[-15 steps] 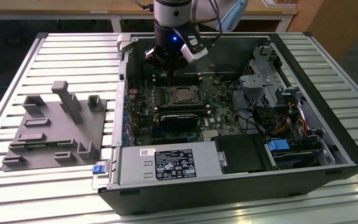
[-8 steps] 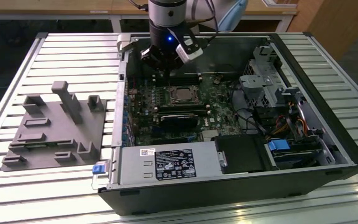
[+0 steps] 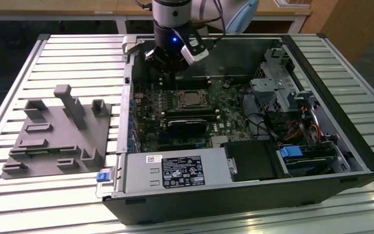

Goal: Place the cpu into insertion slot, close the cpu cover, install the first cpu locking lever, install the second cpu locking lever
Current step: 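Install the first cpu locking lever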

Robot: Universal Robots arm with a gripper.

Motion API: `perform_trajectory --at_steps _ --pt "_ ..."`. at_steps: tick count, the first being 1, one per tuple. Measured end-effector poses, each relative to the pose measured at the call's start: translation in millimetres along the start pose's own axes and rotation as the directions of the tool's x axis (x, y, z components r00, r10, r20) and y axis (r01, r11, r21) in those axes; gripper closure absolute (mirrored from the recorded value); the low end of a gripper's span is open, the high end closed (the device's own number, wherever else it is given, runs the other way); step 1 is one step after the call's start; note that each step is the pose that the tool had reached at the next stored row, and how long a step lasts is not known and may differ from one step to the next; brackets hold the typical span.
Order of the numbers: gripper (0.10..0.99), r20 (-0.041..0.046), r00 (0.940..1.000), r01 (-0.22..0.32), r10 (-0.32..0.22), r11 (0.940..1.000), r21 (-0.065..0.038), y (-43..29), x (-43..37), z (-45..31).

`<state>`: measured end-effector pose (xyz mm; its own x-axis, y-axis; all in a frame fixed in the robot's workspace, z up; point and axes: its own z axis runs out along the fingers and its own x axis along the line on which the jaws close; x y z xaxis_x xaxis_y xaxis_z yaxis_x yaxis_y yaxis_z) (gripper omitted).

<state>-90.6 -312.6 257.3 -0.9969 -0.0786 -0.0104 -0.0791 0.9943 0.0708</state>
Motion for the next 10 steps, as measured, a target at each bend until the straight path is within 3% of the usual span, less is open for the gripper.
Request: perform_trajectory --at_steps 10 --pt "0.98 0.0001 1.0 0.0 0.0 1.0 -0.001 10.7 1.0 3.4"
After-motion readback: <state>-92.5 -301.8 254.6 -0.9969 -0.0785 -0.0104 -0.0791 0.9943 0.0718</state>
